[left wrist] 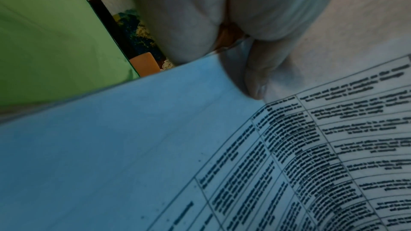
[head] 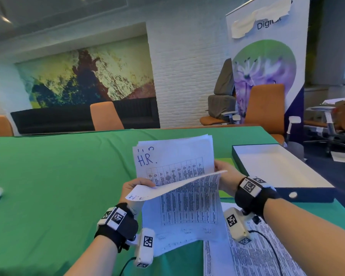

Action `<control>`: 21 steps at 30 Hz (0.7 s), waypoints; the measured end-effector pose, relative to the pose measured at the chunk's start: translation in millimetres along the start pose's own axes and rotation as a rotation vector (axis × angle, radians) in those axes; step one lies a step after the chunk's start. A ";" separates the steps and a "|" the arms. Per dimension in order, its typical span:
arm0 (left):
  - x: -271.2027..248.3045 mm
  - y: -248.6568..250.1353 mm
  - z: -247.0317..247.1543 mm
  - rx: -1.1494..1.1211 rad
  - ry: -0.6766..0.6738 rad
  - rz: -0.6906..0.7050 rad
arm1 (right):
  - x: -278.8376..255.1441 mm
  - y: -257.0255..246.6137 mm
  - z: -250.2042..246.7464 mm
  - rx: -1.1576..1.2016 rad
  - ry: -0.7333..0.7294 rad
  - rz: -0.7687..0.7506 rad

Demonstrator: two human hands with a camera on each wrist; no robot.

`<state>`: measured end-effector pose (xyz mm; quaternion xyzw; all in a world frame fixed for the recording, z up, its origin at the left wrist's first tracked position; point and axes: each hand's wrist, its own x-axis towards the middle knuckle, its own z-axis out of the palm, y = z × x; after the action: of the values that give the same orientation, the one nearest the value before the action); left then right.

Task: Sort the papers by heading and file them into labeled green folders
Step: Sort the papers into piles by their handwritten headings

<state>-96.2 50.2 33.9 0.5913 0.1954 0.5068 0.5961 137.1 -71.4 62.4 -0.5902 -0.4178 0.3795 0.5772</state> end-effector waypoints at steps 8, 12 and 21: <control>-7.9 -7.4 -2.6 0.241 0.267 -0.108 | -23.6 42.9 -38.6 -0.993 -0.019 0.270; -7.6 -12.3 -8.3 0.297 0.289 -0.143 | -54.1 83.4 -64.4 -1.271 0.014 0.552; -6.0 -12.4 -22.8 0.290 0.325 -0.146 | -79.9 100.2 -87.4 -1.226 0.257 0.661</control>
<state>-113.0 59.4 15.4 0.5656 0.4019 0.5177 0.5005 194.9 -176.1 -36.3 -0.9449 -0.2836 0.1584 0.0401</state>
